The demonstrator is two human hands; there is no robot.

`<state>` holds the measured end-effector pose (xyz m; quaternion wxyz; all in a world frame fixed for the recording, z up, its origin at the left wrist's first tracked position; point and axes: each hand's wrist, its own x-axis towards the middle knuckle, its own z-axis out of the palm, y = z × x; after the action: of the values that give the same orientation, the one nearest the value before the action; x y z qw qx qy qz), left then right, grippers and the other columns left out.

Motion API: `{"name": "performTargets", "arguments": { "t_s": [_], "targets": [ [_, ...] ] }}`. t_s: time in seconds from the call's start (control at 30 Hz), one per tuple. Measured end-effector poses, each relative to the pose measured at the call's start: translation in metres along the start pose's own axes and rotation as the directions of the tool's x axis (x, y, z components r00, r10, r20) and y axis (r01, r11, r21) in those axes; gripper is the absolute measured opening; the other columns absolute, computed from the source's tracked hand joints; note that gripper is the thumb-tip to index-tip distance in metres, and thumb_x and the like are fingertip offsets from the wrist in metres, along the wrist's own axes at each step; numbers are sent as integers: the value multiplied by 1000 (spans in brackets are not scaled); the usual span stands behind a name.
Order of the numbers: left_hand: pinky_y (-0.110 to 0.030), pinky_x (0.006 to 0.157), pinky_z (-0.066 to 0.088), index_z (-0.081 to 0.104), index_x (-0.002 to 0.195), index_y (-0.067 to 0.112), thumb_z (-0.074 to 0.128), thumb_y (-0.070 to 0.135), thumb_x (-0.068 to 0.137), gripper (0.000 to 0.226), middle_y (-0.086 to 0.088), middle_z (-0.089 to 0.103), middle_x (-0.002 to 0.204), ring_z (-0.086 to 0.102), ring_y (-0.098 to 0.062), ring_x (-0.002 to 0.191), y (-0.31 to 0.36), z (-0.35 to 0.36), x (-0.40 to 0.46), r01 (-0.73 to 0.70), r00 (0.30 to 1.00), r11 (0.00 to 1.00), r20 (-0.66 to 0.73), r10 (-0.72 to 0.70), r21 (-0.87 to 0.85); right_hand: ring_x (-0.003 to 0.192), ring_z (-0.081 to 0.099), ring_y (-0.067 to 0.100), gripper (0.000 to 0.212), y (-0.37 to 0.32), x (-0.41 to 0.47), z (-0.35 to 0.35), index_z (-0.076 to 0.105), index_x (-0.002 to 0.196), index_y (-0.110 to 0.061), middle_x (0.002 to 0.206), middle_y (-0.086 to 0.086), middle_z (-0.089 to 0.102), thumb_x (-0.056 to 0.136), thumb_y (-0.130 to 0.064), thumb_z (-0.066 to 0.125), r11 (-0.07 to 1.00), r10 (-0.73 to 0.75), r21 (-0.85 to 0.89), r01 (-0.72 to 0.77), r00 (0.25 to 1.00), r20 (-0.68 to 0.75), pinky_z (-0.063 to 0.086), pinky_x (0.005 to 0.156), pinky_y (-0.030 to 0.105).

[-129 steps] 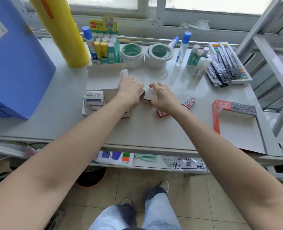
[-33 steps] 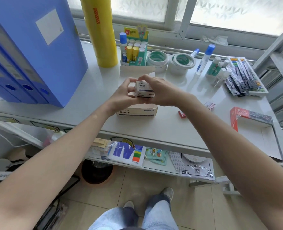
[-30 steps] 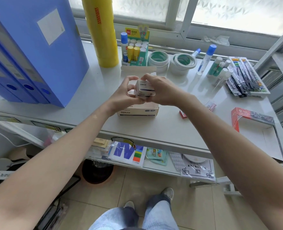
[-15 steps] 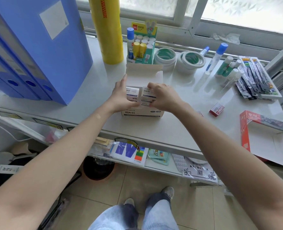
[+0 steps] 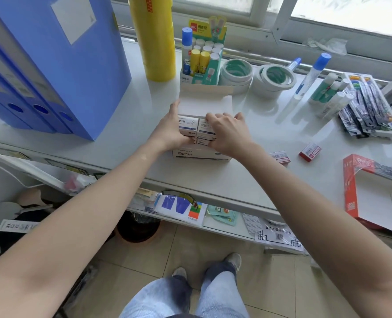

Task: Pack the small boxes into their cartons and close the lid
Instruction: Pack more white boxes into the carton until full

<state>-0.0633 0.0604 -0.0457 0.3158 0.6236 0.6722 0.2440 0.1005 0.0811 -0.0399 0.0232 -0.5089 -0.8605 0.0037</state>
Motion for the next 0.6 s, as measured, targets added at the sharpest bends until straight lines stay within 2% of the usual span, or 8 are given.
{"name": "performTargets", "arguments": {
  "t_s": [0.1, 0.27, 0.37, 0.5, 0.6],
  "targets": [
    [-28, 87, 43, 6, 149, 16, 78, 14, 68, 109, -14, 53, 130, 55, -26, 112, 1, -1, 1, 13, 1000, 1000, -3, -13, 18, 101, 55, 30, 43, 0, 0, -1, 46, 114, -13, 107, 8, 62, 75, -19, 63, 1000, -6, -20, 6, 1000, -4, 36, 85, 40],
    [-27, 89, 42, 7, 149, 16, 79, 13, 67, 110, -13, 55, 130, 56, -25, 113, 1, -3, 2, 19, 1000, 1000, -6, -19, -2, 103, 52, 31, 55, -2, -3, -7, 41, 119, -13, 110, 10, 56, 74, -26, 69, 997, -1, -80, -1, 1000, -28, 37, 83, 41],
    [-27, 90, 42, 6, 149, 16, 80, 15, 67, 110, -12, 55, 130, 56, -26, 114, 0, -2, 2, 24, 1000, 1000, -12, -24, 0, 105, 51, 31, 59, -2, -4, -11, 41, 119, -12, 113, 11, 54, 73, -32, 71, 991, 53, -118, -57, 998, -35, 36, 86, 43],
    [-29, 95, 42, 7, 149, 17, 79, 17, 66, 110, -11, 57, 131, 56, -27, 116, -2, -1, 3, 34, 999, 999, -23, -34, 0, 101, 54, 30, 45, -3, -2, -11, 43, 108, -12, 96, 11, 66, 73, -25, 69, 985, 103, -136, -111, 993, -59, 34, 87, 40],
    [-30, 94, 43, 7, 149, 16, 79, 17, 66, 109, -11, 57, 128, 57, -27, 114, -3, 0, 4, 36, 999, 999, -19, -36, 7, 95, 57, 30, 34, -6, -2, -9, 44, 102, -10, 90, 13, 67, 74, -14, 63, 987, 131, -83, -137, 989, -72, 33, 85, 37]
  ]
}}
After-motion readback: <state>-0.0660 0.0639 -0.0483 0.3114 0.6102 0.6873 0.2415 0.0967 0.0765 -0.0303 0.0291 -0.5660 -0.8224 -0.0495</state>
